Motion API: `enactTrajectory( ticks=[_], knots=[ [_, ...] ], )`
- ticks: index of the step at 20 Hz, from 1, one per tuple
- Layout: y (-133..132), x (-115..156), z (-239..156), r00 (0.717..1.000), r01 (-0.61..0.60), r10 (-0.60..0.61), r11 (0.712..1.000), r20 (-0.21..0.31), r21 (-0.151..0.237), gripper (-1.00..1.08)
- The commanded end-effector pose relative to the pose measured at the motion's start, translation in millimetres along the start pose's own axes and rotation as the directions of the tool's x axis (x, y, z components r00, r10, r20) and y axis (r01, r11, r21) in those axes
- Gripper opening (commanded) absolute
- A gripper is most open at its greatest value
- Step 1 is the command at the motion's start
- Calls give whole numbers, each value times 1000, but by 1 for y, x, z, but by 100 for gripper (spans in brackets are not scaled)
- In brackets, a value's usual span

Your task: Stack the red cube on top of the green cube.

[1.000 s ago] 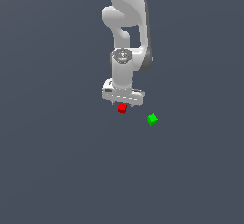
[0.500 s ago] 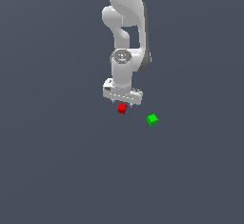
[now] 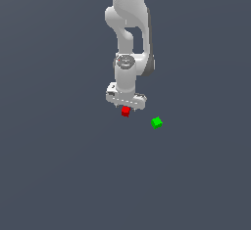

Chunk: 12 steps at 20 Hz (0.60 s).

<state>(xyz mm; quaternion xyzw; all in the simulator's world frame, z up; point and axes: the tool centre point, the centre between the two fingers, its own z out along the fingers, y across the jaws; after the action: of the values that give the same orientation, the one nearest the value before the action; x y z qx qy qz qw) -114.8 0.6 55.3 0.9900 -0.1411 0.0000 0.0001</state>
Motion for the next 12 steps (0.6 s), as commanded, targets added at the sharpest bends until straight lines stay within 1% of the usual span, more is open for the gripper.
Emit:
enactTrajectory(
  ticks=[1, 6, 11, 12],
  knots=[
    [0, -1, 11, 1000, -1, 1, 1000, 0, 0, 100],
    [0, -1, 30, 1000, -1, 1, 1000, 0, 0, 100],
    [0, -1, 36, 1000, -1, 1, 1000, 0, 0, 100],
    [0, -1, 36, 1000, -1, 1, 1000, 0, 0, -100]
  ],
)
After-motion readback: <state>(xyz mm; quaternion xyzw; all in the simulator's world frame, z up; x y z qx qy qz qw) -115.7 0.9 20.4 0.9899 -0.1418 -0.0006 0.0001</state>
